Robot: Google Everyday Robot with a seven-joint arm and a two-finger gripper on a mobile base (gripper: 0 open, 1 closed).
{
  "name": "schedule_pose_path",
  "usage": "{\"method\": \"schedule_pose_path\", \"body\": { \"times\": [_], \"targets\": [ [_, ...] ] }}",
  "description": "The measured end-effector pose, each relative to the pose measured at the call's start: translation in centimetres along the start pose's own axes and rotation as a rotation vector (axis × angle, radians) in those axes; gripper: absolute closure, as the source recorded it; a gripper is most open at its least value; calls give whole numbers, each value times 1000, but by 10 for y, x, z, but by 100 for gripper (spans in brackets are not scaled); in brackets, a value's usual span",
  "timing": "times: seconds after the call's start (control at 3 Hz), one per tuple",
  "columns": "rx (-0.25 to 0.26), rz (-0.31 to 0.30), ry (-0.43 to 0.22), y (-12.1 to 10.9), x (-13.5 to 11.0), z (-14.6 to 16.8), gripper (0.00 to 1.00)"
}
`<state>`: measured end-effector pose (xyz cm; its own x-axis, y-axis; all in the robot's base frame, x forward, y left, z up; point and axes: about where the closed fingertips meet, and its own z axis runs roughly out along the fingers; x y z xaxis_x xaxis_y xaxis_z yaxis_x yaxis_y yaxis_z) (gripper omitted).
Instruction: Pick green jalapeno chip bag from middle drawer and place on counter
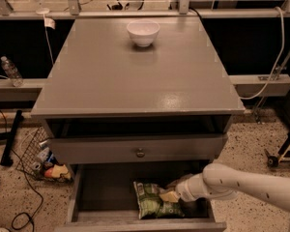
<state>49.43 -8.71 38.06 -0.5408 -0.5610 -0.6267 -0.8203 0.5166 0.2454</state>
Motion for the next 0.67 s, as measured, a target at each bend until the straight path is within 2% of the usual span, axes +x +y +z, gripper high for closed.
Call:
{"method": "schedule_pose_path", "body": {
  "times": [0.33, 0.67],
  "targets": [
    [-15, -11, -75, 1, -9, -41, 100],
    [-6, -27, -159, 5, -11, -96, 100]
  ]
}}
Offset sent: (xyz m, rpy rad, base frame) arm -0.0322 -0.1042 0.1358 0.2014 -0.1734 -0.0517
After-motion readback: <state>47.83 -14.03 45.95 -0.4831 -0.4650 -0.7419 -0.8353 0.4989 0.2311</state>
